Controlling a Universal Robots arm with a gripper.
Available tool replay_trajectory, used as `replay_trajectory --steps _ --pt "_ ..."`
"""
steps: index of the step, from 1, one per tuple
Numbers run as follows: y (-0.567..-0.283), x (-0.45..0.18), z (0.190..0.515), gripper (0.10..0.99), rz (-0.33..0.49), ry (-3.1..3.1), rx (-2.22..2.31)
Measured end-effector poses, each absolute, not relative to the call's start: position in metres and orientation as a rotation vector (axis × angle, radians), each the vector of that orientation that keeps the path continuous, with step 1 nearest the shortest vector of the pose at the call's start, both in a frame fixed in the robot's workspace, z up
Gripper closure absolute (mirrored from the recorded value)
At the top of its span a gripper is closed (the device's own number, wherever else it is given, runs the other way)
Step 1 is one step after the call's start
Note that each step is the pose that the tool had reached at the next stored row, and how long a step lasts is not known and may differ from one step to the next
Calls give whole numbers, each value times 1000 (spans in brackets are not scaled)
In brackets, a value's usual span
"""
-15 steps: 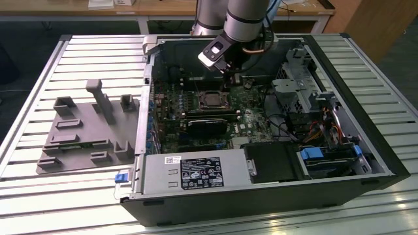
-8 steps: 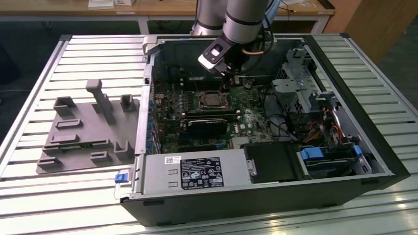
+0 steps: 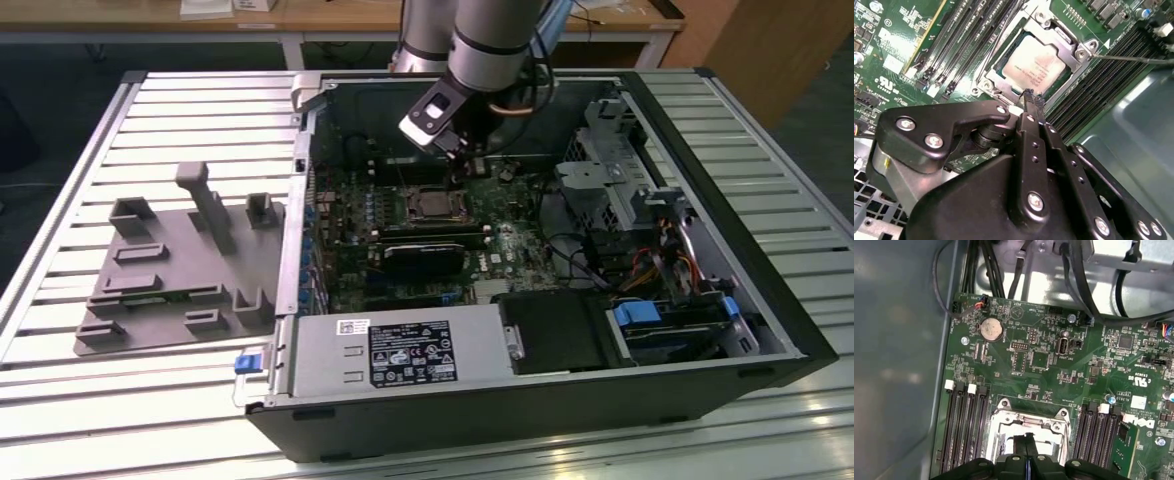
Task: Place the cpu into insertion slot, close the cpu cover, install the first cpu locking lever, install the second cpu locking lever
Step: 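Close the cpu cover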
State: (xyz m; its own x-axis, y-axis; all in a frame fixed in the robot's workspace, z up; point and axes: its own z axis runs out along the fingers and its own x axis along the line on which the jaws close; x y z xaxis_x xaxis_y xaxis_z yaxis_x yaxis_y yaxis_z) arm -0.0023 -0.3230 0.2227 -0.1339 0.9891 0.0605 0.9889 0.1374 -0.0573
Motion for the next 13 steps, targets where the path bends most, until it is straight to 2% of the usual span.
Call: replay_trajectory --steps 13 --pt "-331 -23 219 984 -48 -2346 -2013"
